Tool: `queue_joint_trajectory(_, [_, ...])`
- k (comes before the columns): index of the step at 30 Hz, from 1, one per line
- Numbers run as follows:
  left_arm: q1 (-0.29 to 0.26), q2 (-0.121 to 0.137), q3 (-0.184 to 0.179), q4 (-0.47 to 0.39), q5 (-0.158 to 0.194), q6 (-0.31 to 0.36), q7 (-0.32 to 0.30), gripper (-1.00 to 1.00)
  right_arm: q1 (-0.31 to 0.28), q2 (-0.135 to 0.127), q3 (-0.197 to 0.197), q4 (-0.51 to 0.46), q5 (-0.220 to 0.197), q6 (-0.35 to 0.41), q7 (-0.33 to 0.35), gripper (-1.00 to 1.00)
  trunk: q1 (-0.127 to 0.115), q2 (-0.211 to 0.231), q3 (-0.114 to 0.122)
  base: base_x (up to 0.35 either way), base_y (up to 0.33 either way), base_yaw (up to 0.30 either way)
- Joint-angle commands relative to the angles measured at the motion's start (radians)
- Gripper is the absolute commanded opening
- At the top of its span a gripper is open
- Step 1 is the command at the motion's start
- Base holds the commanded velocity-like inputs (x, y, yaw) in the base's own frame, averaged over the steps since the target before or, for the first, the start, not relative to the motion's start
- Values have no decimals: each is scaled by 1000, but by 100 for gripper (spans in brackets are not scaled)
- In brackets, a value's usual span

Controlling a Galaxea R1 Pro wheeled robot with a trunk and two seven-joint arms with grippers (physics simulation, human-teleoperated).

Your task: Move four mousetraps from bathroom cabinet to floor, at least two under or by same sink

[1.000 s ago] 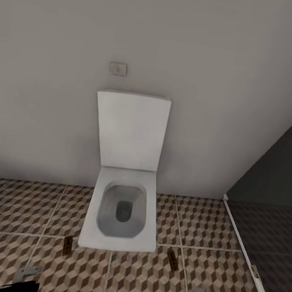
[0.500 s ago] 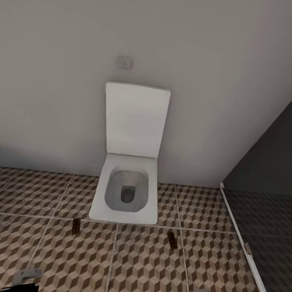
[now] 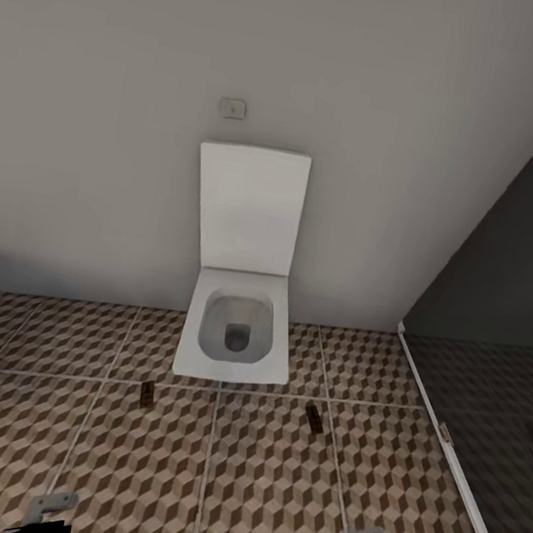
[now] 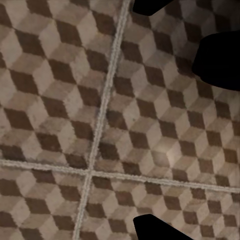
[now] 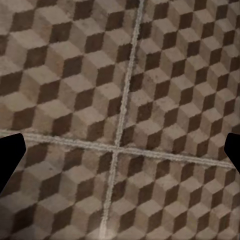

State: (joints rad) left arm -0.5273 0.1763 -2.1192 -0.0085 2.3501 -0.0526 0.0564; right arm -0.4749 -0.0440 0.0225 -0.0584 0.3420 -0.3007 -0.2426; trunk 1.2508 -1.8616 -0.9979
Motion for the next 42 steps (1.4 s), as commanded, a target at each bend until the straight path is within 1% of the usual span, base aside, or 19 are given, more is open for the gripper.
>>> queue_joint_trajectory(1, [-1,0,-8,-2,6,-4,5,100,-1,0,2,1,6,-2,-6,100,0,0,-1,-32,0,0])
queue_joint_trajectory(8, [0,-1,-8,-3,6,-5,5,100,-1,0,2,2,6,-2,-6,100,0,0,-1,-12,0,0])
queue_joint_trajectory(16, [0,-4,-7,-4,6,-5,5,100,-1,1,2,2,7,-1,-5,100,-31,56,24,-2,0,0])
queue_joint_trajectory(25, [0,-16,-7,-4,6,-6,5,100,8,7,2,3,8,0,-3,100,-65,119,53,0,0,0])
queue_joint_trajectory(42, [0,-20,-7,-7,6,-5,5,100,16,9,2,5,2,2,-7,100,-131,238,106,0,0,0])
